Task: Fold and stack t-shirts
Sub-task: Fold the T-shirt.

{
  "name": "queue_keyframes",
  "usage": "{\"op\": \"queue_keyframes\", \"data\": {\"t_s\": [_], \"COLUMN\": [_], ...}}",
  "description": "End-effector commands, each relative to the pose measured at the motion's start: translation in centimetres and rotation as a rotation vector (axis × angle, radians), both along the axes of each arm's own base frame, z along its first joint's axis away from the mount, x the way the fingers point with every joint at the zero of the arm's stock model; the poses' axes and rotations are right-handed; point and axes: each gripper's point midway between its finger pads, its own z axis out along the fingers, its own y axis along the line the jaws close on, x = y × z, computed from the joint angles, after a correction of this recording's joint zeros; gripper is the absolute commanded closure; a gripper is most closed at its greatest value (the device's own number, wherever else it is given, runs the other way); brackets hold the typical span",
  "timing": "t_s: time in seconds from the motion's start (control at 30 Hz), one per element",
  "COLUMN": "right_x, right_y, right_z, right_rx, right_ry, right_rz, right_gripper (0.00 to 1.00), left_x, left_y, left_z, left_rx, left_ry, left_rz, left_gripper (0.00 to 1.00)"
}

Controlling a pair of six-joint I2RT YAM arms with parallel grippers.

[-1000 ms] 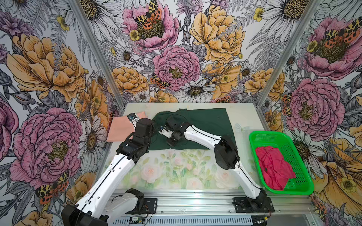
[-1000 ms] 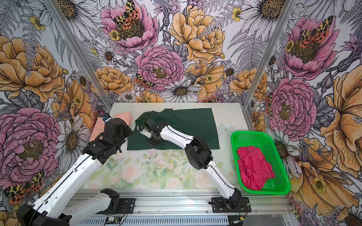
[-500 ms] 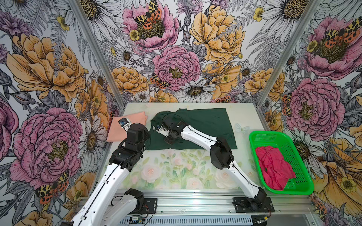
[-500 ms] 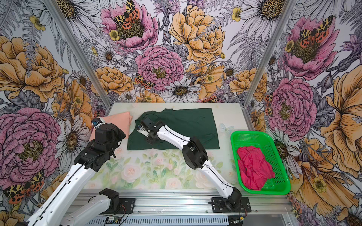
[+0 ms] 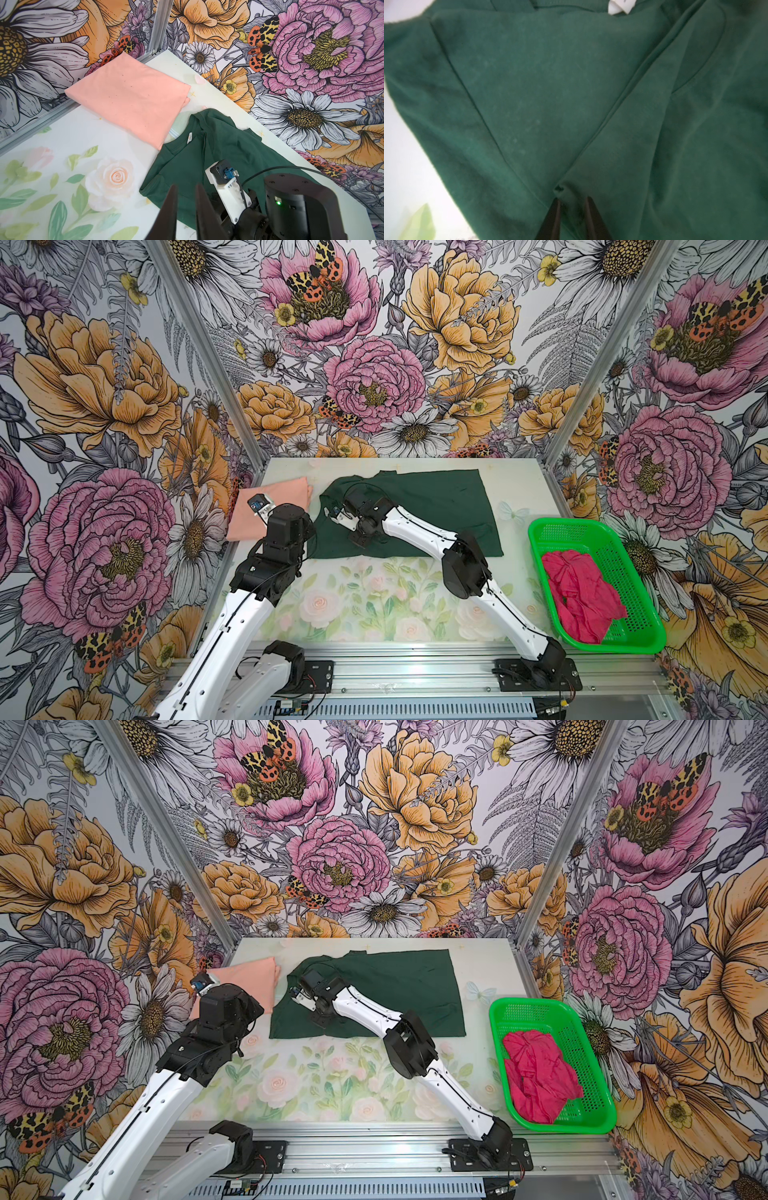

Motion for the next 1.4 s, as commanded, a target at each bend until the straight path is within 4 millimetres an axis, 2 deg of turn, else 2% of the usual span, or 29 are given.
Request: {"op": "queue_keyframes", "data": {"t_s": [0.0, 0.13, 0.3, 0.37, 0.4, 0.47, 0.57, 0.7, 0.73, 0.77, 0.83, 0.9, 0.93, 0.97, 1.03, 1.1, 1.13, 1.17, 1.23, 1.37], "right_x": [0.9, 1.8, 3.7, 4.0, 5.7, 6.9, 8.5, 9.9, 10.0, 10.1, 10.0, 10.2, 10.6, 10.8, 11.2, 11.4, 11.4, 11.2, 10.0, 6.6], "right_y": [0.5, 0.4, -0.3, 0.0, -1.4, -2.0, -3.4, -5.1, -5.4, -5.7, -6.0, -6.4, -6.8, -7.0, -7.7, -9.2, -10.3, -11.4, -14.6, -22.6], "right_z": [0.5, 1.8, 4.1, 5.1, 5.5, 6.1, 6.1, 5.2, 4.9, 4.7, 4.3, 4.0, 4.1, 4.3, 5.2, 5.9, 6.9, 7.2, 7.7, 7.5], "right_rx": [0.043, 0.082, 0.12, 0.151, 0.165, 0.191, 0.209, 0.204, 0.201, 0.2, 0.199, 0.184, 0.178, 0.171, 0.16, 0.137, 0.135, 0.124, 0.098, -0.03], "right_ry": [-0.001, -0.004, -0.041, -0.051, -0.055, -0.057, -0.052, -0.035, -0.028, -0.022, -0.001, -0.007, -0.02, -0.033, -0.066, -0.085, -0.093, -0.084, -0.049, -0.036], "right_rz": [-0.005, -0.02, -0.067, -0.085, -0.13, -0.167, -0.228, -0.294, -0.308, -0.316, -0.329, -0.355, -0.379, -0.394, -0.424, -0.474, -0.511, -0.544, -0.619, -0.776], "right_gripper": [0.84, 0.92, 0.93, 0.93, 0.93, 0.92, 0.92, 0.91, 0.88, 0.81, 0.51, 0.33, 0.28, 0.19, 0.17, 0.17, 0.18, 0.18, 0.21, 0.26], "left_x": [-0.1, 0.0, 0.0, -0.1, -0.1, -0.1, -0.1, 0.0, 0.1, 0.2, 0.3, 0.6, 0.7, 0.9, 1.5, 2.2, 2.5, 2.5, 2.2, 1.8], "left_y": [0.1, 0.2, 0.4, 0.5, 0.6, 0.7, 0.8, 0.8, 0.9, 0.9, 0.8, 0.6, 0.5, 0.3, -0.8, -2.5, -3.4, -4.0, -5.0, -5.2], "left_z": [-0.7, -1.1, -1.5, -1.7, -1.8, -2.0, -2.1, -2.2, -2.1, -2.2, -2.3, -2.5, -2.7, -3.0, -4.3, -6.5, -8.0, -9.4, -12.2, -16.3], "left_rx": [0.009, 0.011, 0.012, 0.012, 0.011, 0.012, 0.012, 0.015, 0.016, 0.018, 0.018, 0.018, 0.014, 0.011, -0.01, -0.029, -0.021, -0.015, -0.026, 0.004], "left_ry": [0.023, 0.036, 0.047, 0.051, 0.051, 0.057, 0.06, 0.065, 0.066, 0.069, 0.076, 0.085, 0.094, 0.104, 0.151, 0.226, 0.279, 0.326, 0.411, 0.536], "left_rz": [-0.014, -0.011, -0.004, 0.0, 0.002, 0.005, 0.007, 0.009, 0.01, 0.01, 0.008, 0.003, -0.003, -0.012, -0.055, -0.124, -0.161, -0.182, -0.197, -0.185], "left_gripper": [0.81, 0.81, 0.81, 0.81, 0.81, 0.81, 0.81, 0.81, 0.8, 0.8, 0.8, 0.8, 0.77, 0.74, 0.71, 0.71, 0.74, 0.82, 0.98, 1.0]}}
